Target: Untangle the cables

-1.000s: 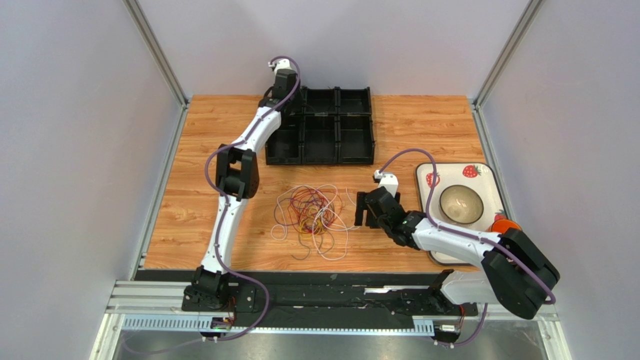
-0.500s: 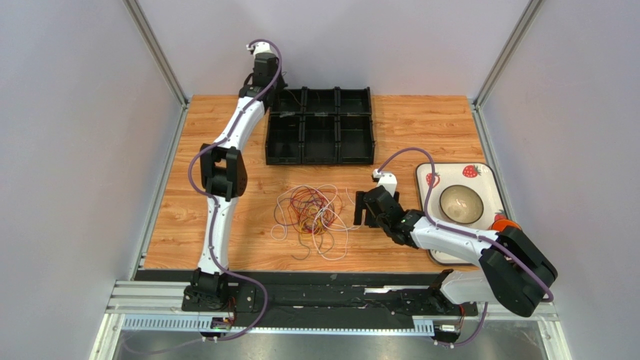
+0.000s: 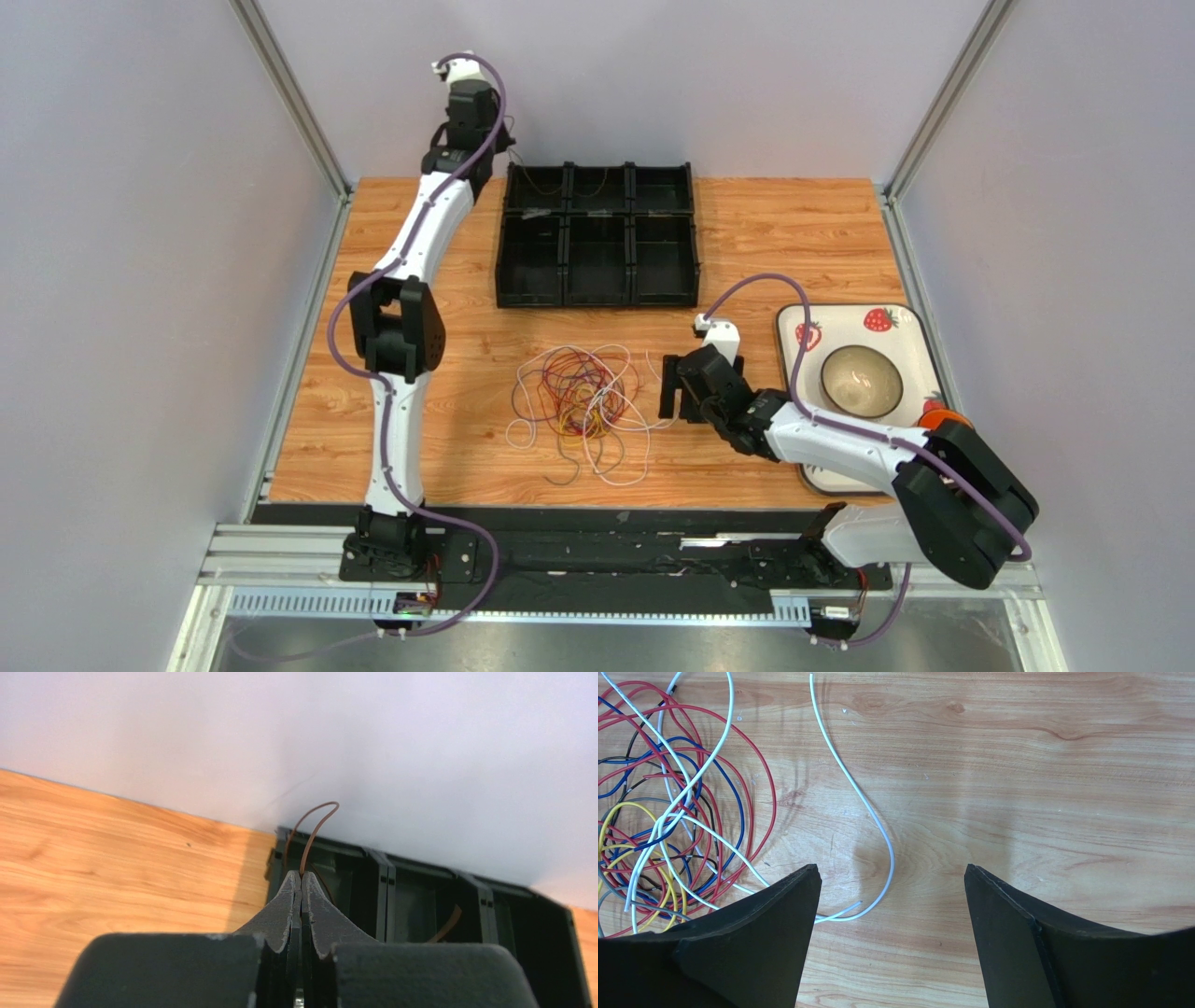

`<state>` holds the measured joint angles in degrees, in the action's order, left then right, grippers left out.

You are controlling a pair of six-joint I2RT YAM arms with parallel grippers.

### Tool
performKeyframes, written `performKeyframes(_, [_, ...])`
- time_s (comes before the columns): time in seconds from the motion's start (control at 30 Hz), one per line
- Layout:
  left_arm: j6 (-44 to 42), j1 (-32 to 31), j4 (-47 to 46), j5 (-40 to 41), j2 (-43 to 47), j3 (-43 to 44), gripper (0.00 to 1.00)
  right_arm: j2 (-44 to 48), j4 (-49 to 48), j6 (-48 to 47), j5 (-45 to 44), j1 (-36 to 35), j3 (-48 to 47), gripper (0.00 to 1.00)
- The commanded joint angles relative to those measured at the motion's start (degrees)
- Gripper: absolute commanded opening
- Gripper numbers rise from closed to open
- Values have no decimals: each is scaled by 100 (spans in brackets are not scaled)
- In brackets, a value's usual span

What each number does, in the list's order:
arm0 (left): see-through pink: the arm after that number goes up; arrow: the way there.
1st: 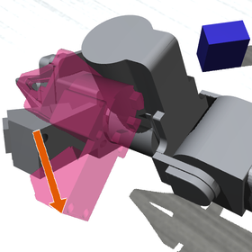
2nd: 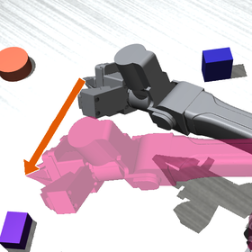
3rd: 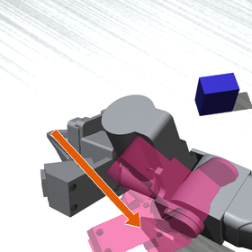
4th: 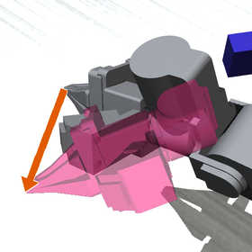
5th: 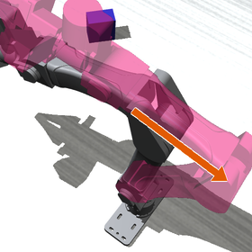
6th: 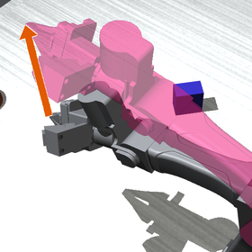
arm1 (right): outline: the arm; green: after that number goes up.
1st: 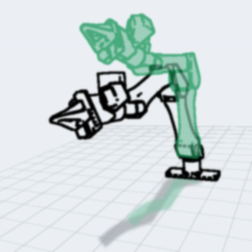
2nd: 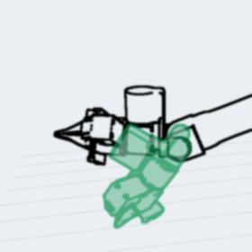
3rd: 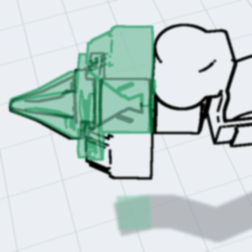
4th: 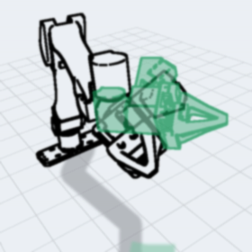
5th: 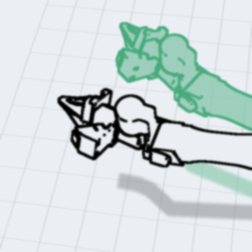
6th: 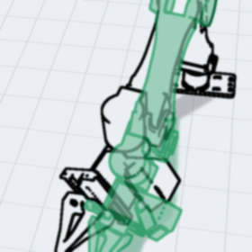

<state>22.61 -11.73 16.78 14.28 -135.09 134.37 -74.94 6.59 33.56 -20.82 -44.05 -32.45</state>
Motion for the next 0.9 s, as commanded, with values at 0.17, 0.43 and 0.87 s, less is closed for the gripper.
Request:
performKeyframes(0.17, [-38, 267, -500, -22, 949, -226, 0, -65, -97, -43, -19, 20, -271, 79])
performKeyframes(0.43, [24, 303, -544, -154, 888, -350, 0, -91, -70, -43, -19, 20, -297, 79])
performKeyframes(0.87, [-1468, -434, -490, 546, 536, 300, 0, -91, -61, -25, -28, 20, -306, 79])
